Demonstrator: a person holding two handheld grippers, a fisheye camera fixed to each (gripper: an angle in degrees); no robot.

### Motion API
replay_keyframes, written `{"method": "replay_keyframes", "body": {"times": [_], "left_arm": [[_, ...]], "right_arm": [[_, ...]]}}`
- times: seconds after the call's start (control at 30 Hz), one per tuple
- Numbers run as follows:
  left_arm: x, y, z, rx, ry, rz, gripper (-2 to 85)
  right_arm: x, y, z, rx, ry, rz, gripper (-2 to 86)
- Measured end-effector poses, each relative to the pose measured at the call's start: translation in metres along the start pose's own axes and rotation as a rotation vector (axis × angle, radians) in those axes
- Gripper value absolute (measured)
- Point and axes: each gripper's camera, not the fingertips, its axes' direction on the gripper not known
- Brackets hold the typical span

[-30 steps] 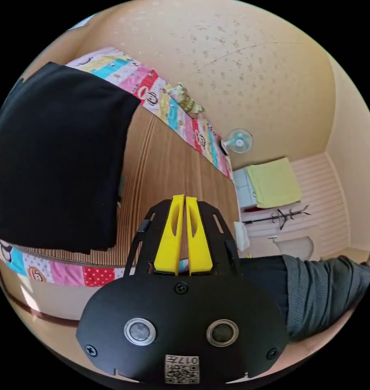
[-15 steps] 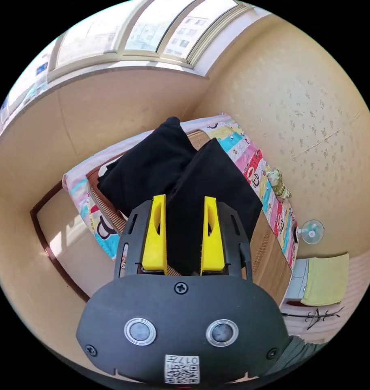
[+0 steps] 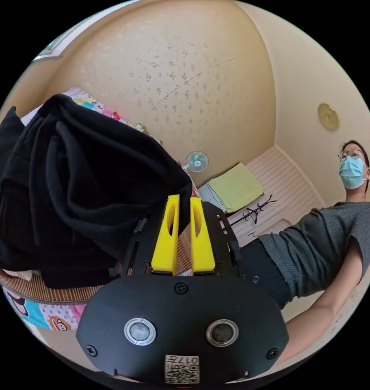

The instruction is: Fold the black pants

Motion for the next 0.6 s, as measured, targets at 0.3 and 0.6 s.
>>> {"method": "replay_keyframes", "body": {"times": [0.3, 0.6], "left_arm": [[-0.002, 0.062, 0.228, -0.563, 0.054, -0.006, 3.5], [-0.043, 0.105, 0.226, -0.646, 0.031, -0.169, 1.8]], "right_arm": [[-0.027, -0.017, 0.04, -0.074, -0.044, -0.02, 0.4], [-0.07, -0.035, 0.081, -0.256, 0.11, -0.074, 0.4]]}}
